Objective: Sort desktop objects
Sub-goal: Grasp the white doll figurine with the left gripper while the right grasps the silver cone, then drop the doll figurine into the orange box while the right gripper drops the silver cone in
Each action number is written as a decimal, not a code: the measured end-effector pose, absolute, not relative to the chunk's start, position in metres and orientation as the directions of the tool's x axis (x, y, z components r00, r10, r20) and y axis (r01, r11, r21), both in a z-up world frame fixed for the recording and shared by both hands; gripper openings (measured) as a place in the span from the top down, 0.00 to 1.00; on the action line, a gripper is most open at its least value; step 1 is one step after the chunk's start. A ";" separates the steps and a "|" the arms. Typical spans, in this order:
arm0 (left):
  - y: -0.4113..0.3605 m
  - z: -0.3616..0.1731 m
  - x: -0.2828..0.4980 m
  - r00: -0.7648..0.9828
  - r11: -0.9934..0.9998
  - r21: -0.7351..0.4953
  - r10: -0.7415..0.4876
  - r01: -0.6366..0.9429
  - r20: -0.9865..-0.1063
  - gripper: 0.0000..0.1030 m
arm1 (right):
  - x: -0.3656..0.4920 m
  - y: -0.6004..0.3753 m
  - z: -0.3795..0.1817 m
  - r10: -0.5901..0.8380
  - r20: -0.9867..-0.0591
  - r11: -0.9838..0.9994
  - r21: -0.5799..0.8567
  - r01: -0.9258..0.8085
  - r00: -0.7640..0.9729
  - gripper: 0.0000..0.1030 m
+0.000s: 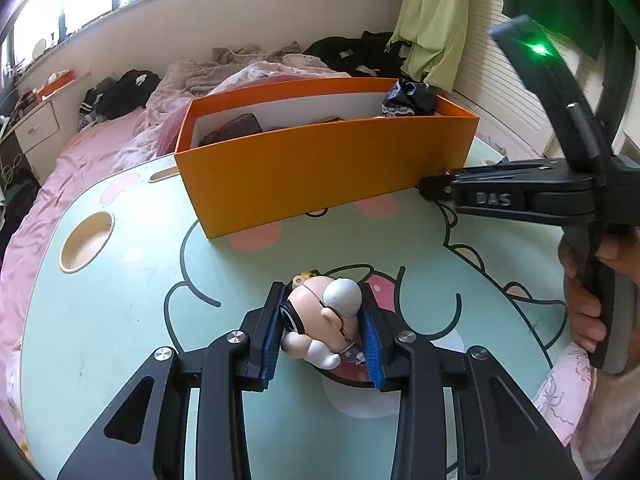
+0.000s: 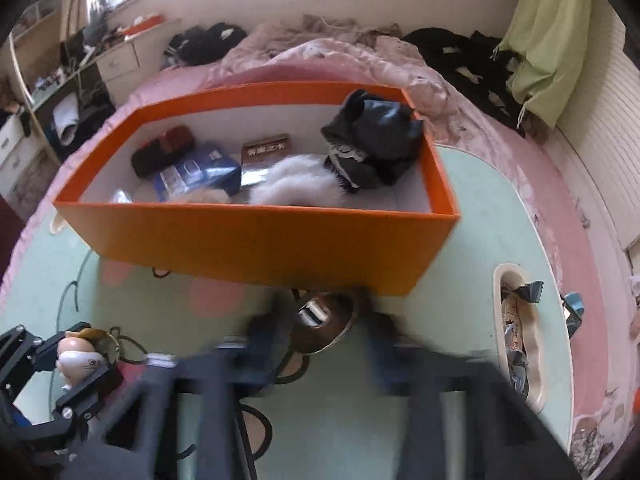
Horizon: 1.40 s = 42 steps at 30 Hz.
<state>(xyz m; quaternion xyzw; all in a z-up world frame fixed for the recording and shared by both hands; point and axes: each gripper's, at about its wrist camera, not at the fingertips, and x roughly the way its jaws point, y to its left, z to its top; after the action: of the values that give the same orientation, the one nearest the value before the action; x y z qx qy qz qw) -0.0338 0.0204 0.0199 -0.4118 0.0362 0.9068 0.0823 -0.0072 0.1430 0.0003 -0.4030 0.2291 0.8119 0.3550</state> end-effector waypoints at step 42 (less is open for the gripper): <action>0.006 0.059 -0.118 -0.688 -0.997 -0.003 0.054 -0.075 -0.724 0.37 | -0.020 0.148 0.043 0.463 -0.736 -0.652 0.096 -0.752 -0.495 0.33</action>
<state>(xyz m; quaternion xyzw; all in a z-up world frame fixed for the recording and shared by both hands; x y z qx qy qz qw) -0.1176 0.0062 0.0591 -0.3933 0.0136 0.9186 0.0351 -0.0200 0.1484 0.0426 -0.3487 0.2078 0.8392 0.3619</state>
